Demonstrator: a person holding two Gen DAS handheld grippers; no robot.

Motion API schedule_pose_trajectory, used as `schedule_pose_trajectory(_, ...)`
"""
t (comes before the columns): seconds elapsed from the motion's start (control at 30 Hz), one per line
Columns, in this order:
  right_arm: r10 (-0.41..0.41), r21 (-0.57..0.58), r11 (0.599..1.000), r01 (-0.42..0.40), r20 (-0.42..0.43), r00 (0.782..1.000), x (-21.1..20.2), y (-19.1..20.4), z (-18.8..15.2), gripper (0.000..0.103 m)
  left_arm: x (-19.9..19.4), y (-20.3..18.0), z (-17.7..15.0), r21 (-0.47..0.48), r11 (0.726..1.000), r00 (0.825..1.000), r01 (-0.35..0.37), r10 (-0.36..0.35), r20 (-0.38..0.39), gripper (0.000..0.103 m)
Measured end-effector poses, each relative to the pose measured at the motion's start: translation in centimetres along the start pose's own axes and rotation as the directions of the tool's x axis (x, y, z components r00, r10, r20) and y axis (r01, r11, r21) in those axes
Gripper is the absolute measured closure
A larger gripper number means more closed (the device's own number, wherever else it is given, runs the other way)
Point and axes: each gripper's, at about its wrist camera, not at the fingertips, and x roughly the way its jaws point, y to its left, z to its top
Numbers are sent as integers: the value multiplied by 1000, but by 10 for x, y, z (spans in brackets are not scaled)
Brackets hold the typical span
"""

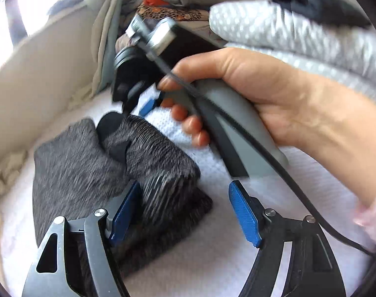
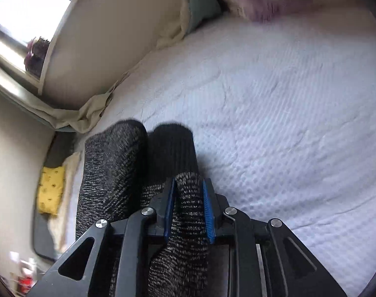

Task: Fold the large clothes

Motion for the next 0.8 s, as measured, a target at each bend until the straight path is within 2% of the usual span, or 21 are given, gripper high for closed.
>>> schedule_pose_trajectory(0.1, -107, -65, 991, 113, 94, 990, -31, 22, 3, 78, -36, 28, -12, -98, 992, 996, 81, -83, -18, 25)
schedule_pose_trajectory(0.17, -131, -124, 981, 148, 135, 982, -51, 38, 2, 78, -57, 50, -25, -144, 986, 996, 81, -84, -13, 25)
schedule_pose_trajectory(0.23, -122, -200, 968, 152, 154, 980, -67, 66, -7, 78, -76, 88, -37, -203, 979, 1000, 13, -15, -11, 25)
schedule_pose_trajectory(0.3, -93, -272, 953, 132, 153, 984, -79, 92, -20, 78, -82, 126, -47, -253, 963, 996, -92, 90, -20, 25)
schedule_pose_trajectory(0.33, -80, -300, 946, 121, 146, 986, -81, 103, -27, 78, -82, 146, -53, -289, 947, 990, -139, 136, -32, 25)
schedule_pose_trajectory(0.37, -60, -338, 936, 101, 128, 990, -80, 121, -37, 78, -80, 165, -59, -355, 918, 983, -179, 180, -30, 25)
schedule_pose_trajectory(0.43, -54, -355, 931, 82, 88, 995, -67, 138, -47, 78, -70, 197, -69, -426, 878, 975, -220, 212, -67, 26)
schedule_pose_trajectory(0.53, -91, -257, 962, 94, 25, 996, -32, 131, -48, 77, -48, 223, -67, -469, 859, 978, -206, 173, -113, 27)
schedule_pose_trajectory(0.63, -138, -141, 982, 129, -55, 989, 3, 104, -28, 77, -42, 226, -67, -466, 861, 979, -201, 159, -129, 27)
schedule_pose_trajectory(0.67, -131, -108, 987, 121, -93, 987, 11, 93, -22, 75, -40, 224, -65, -461, 865, 979, -199, 158, -127, 27)
schedule_pose_trajectory(0.7, -109, -73, 992, 100, -124, 986, 18, 86, -15, 67, -36, 222, -63, -455, 869, 980, -195, 155, -125, 27)
schedule_pose_trajectory(0.77, -28, 13, 999, 31, -188, 982, 36, 74, -5, 63, -25, 224, -60, -454, 871, 981, -188, 147, -124, 27)
schedule_pose_trajectory(0.8, 20, 43, 999, -10, -219, 975, 46, 72, -2, 56, -20, 226, -59, -454, 871, 982, -187, 146, -124, 27)
